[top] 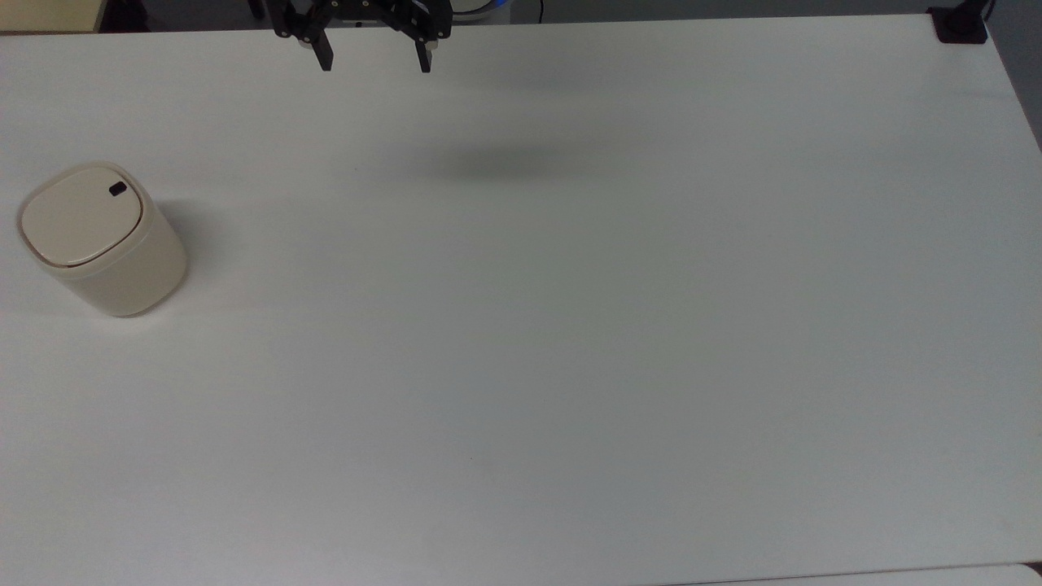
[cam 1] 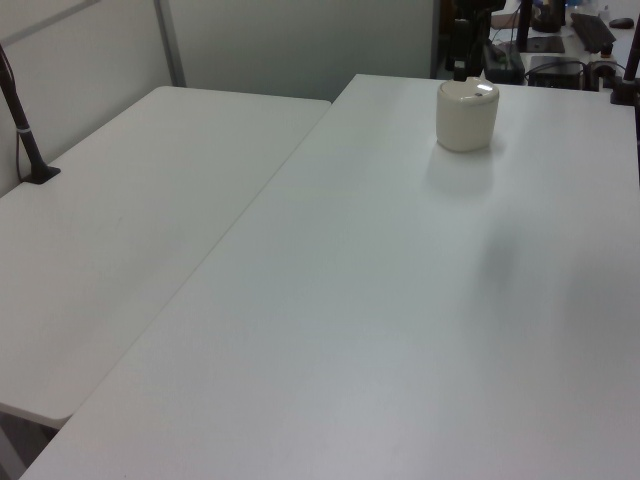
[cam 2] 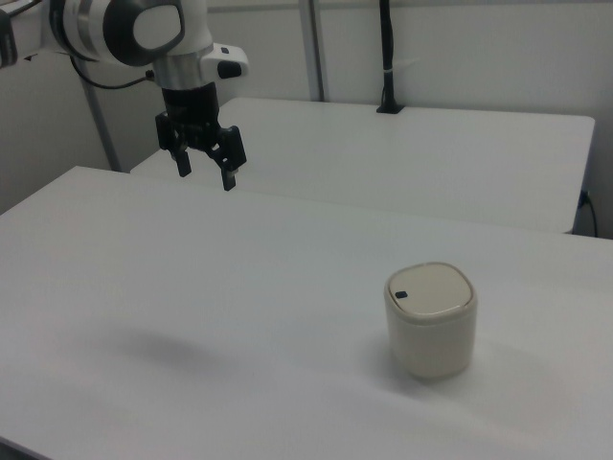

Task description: Open the trash bin

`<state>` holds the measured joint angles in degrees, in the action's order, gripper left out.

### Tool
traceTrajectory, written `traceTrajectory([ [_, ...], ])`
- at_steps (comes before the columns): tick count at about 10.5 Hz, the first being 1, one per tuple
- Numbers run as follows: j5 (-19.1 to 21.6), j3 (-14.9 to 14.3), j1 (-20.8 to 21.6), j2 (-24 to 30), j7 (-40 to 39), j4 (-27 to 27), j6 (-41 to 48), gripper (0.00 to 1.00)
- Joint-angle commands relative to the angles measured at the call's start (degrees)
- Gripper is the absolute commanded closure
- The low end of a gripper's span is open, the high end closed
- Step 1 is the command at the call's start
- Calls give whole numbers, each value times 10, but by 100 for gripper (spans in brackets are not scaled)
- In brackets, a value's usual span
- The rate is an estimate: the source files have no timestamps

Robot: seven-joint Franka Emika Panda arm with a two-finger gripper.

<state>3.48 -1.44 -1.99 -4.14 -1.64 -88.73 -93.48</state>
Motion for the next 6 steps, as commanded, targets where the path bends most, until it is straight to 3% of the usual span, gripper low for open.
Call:
traceTrajectory([
  [1, 0, 0, 0, 0, -13, 7, 15, 0],
  [6, -1, 0, -1, -6, -16, 8, 13, 0],
])
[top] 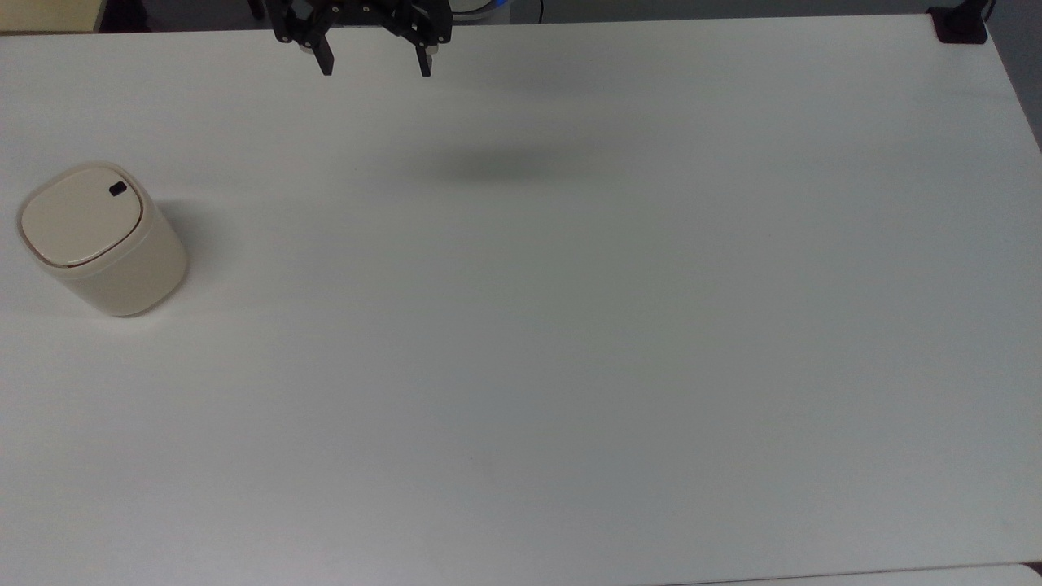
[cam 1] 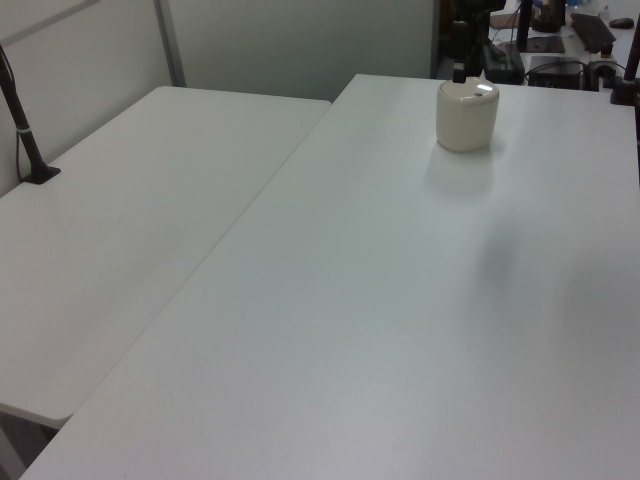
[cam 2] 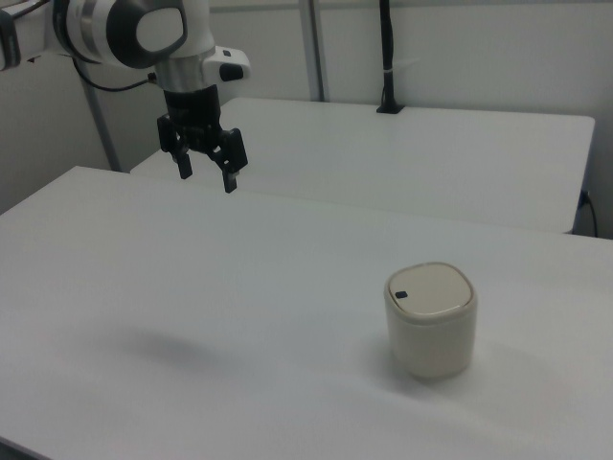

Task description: Open the trash bin

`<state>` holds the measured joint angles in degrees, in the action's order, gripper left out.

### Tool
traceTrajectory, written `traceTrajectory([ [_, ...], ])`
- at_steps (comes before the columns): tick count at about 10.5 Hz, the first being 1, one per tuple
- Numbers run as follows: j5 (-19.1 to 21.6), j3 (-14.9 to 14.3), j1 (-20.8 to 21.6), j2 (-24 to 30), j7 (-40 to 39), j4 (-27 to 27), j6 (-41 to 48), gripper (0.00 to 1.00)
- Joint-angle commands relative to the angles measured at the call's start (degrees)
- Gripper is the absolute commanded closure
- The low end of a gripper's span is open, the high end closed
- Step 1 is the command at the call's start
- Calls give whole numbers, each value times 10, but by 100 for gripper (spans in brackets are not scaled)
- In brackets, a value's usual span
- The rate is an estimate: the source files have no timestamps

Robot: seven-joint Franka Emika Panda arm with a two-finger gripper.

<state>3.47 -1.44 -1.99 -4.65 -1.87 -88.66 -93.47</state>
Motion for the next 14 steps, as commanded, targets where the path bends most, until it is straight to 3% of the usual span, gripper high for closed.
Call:
traceTrajectory([
  [1, 0, -1, -3, -1, -16, 7, 13, 0],
  [3, 0, -1, -5, 0, -16, 7, 14, 0],
  [7, 0, -1, -6, 0, -33, 7, 13, 17],
  [11, 4, -2, -13, 0, -39, 8, 12, 77],
  [12, 4, -3, -17, -1, -34, 8, 11, 84],
  [14, 1, -4, -27, -1, -31, 7, 11, 86],
])
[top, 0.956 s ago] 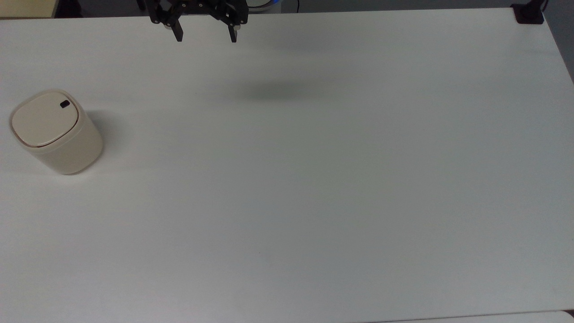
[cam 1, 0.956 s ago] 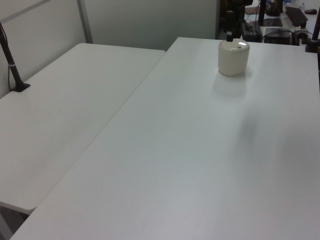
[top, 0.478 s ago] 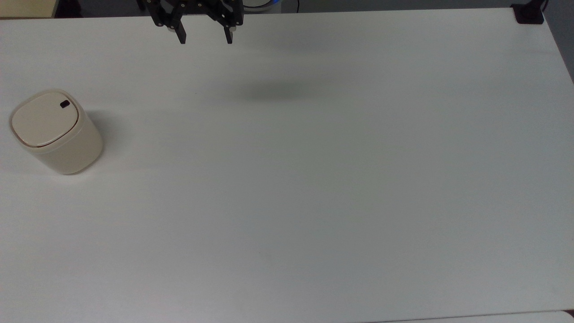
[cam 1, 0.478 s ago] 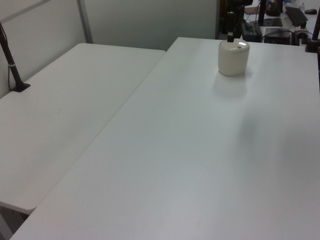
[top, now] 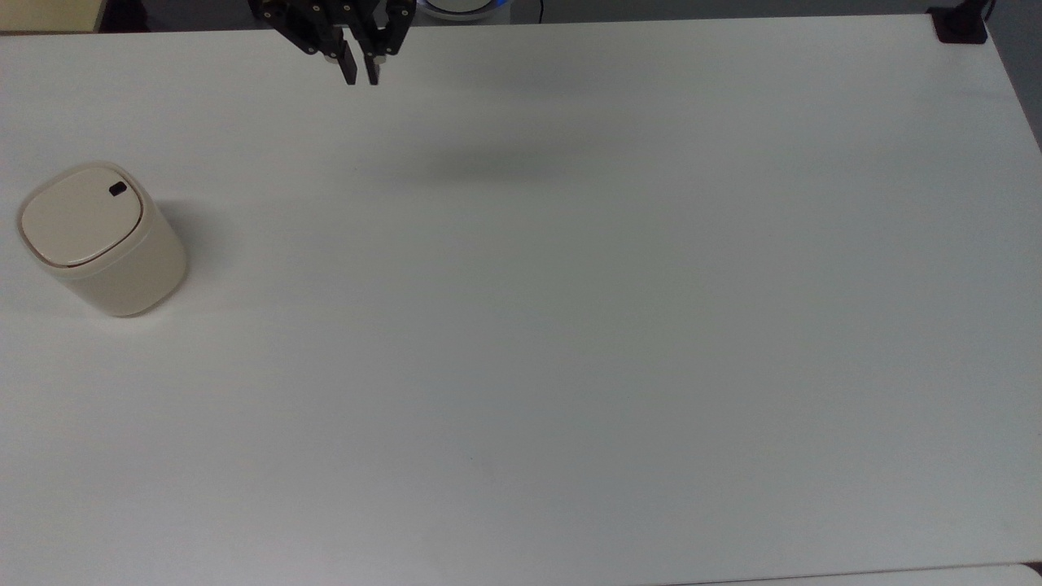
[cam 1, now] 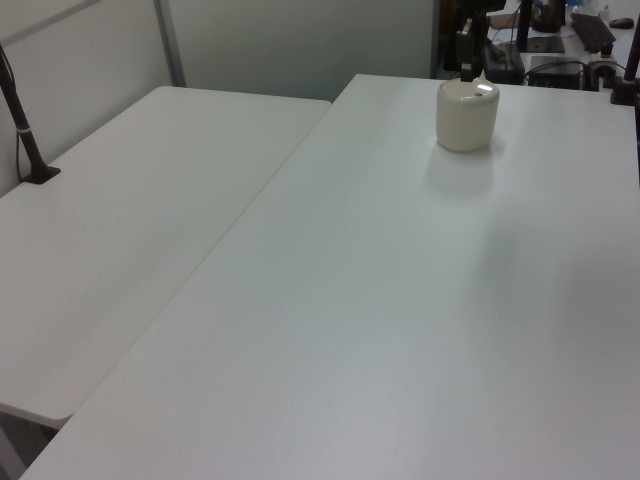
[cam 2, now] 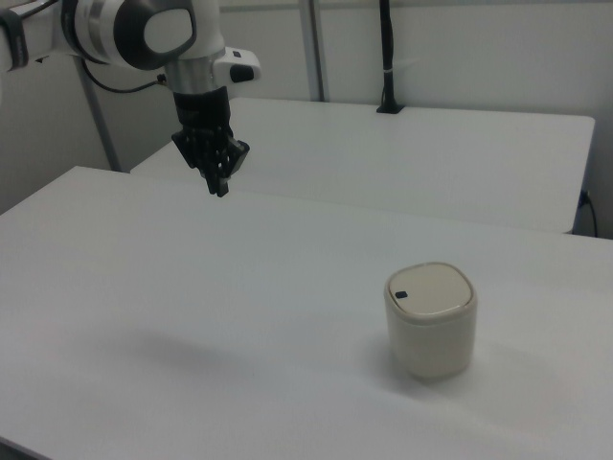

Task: Open the trash bin
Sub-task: 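Move the gripper over the cream bin and lower it onto the lid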

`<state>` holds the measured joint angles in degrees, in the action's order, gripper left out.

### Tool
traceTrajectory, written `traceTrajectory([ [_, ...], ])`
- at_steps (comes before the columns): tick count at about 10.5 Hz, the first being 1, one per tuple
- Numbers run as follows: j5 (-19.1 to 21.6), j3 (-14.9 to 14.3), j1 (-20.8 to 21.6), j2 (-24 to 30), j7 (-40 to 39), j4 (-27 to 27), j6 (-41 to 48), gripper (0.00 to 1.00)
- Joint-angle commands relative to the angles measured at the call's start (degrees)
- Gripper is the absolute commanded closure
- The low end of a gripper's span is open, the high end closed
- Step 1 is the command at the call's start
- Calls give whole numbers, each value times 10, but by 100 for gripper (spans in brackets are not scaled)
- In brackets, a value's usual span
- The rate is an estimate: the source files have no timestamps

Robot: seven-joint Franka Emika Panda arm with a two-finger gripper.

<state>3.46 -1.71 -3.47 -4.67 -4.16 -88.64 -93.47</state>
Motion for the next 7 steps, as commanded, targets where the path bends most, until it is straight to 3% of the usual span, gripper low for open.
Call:
traceTrajectory([
  [1, 1, -4, -26, -2, -9, 7, 10, 88],
  [4, -20, -4, -70, -14, -5, 6, -28, 89],
  [7, -29, -15, -114, -42, 12, 7, -122, 88],
])
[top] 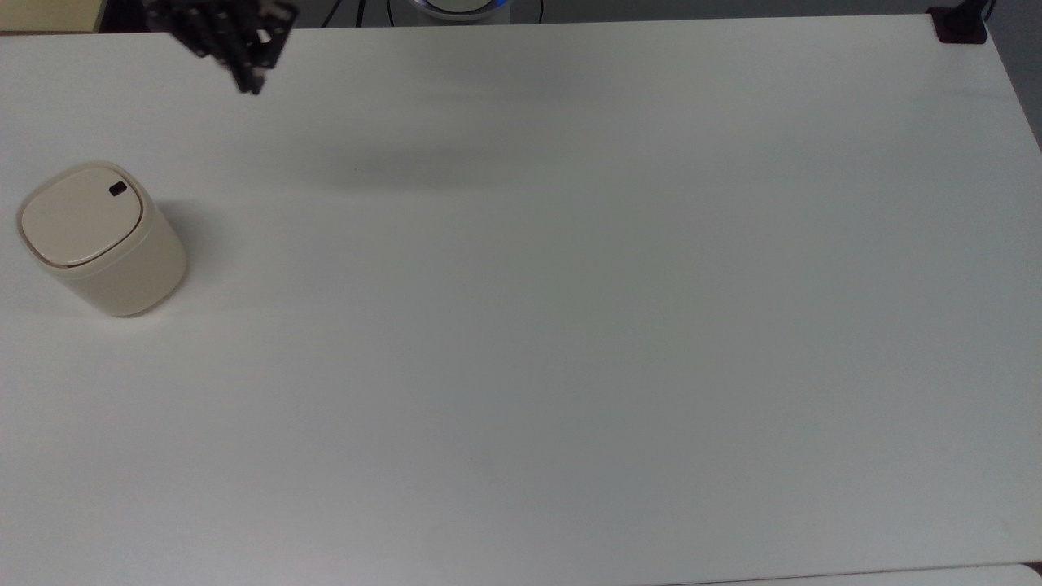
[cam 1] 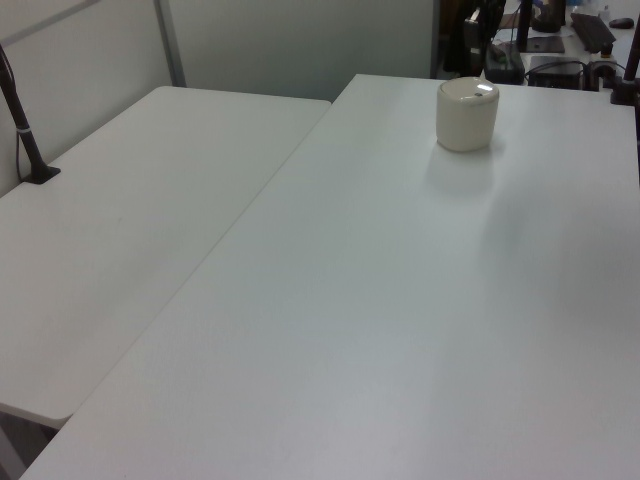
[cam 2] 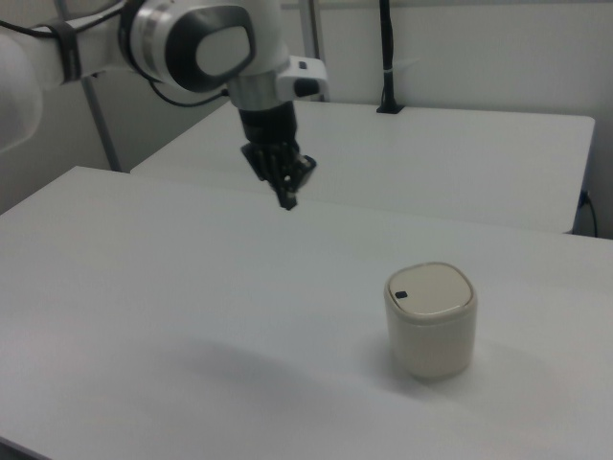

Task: Open the trash bin
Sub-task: 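Move the gripper over the cream bin and lower it onto the lid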

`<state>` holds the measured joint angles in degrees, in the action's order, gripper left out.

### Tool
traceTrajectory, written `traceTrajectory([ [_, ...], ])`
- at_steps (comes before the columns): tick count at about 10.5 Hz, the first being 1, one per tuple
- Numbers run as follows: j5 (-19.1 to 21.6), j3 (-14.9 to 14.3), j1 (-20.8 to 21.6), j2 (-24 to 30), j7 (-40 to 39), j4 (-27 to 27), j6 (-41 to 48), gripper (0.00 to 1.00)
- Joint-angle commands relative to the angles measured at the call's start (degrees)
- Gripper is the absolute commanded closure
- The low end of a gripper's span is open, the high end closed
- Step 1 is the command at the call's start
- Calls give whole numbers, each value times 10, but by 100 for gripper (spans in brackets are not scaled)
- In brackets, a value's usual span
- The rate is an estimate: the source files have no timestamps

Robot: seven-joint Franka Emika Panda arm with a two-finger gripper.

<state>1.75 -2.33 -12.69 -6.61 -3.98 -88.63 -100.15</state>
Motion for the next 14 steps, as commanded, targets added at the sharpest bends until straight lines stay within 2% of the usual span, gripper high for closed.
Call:
traceTrajectory([
  [1, -16, -14, -31, -37, 10, 6, -80, 88],
  [5, -27, -26, -71, -89, 8, 5, -181, 88],
  [7, -27, -26, -91, -104, 6, 5, -201, 88],
  [14, -40, -26, -103, -161, 5, 1, -235, 91],
])
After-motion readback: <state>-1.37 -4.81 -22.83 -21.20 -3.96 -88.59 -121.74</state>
